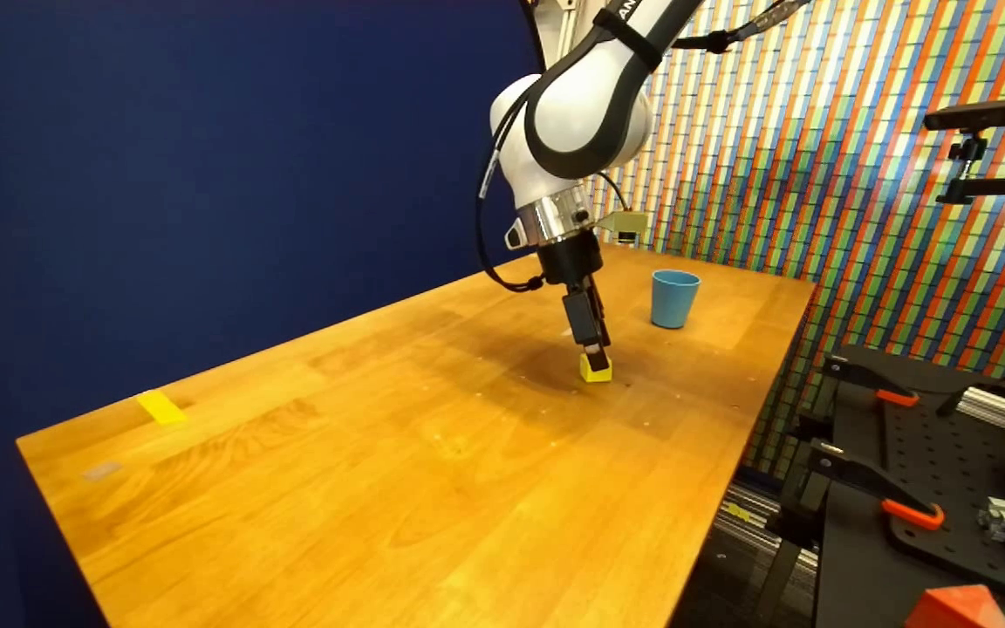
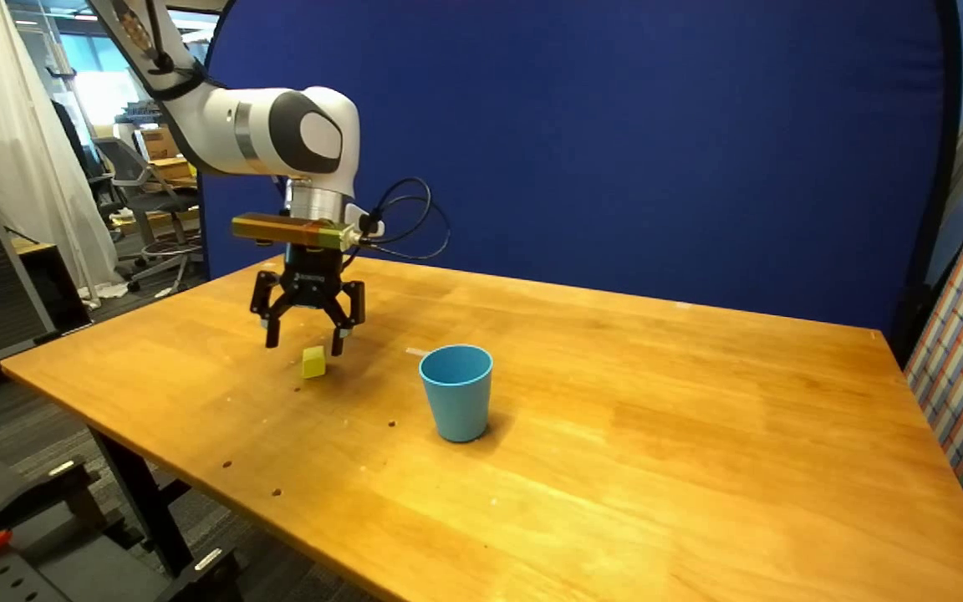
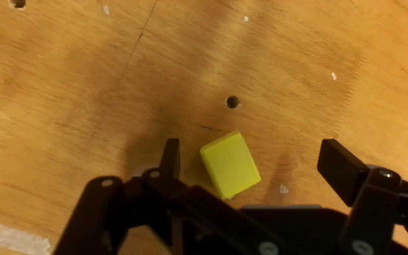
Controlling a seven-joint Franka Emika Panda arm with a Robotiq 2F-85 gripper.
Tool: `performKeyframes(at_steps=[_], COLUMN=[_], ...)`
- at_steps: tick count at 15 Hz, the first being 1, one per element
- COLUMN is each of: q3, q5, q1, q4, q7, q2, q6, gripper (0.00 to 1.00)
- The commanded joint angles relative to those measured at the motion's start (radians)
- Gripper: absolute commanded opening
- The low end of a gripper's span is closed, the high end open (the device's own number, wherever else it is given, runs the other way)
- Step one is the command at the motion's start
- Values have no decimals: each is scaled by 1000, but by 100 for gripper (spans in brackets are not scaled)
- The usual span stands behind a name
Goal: Put the yellow block in the cup
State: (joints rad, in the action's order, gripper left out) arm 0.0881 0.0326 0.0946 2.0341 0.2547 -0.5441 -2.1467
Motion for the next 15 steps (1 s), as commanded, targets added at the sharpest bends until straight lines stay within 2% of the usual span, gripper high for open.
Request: performKeyframes(at_steps=[1, 7, 9, 10, 15], q3=[-2, -7, -12, -24, -118], q5=[46, 82, 44, 19, 3], q1=[11, 8, -28, -54, -148], q4=[-46, -82, -66, -33, 14], q7=[-35, -62, -68, -89, -145], q2=[-42, -77, -23, 31, 187], q6=[8, 22, 28, 7, 36], gripper=[74, 26, 14, 11, 13])
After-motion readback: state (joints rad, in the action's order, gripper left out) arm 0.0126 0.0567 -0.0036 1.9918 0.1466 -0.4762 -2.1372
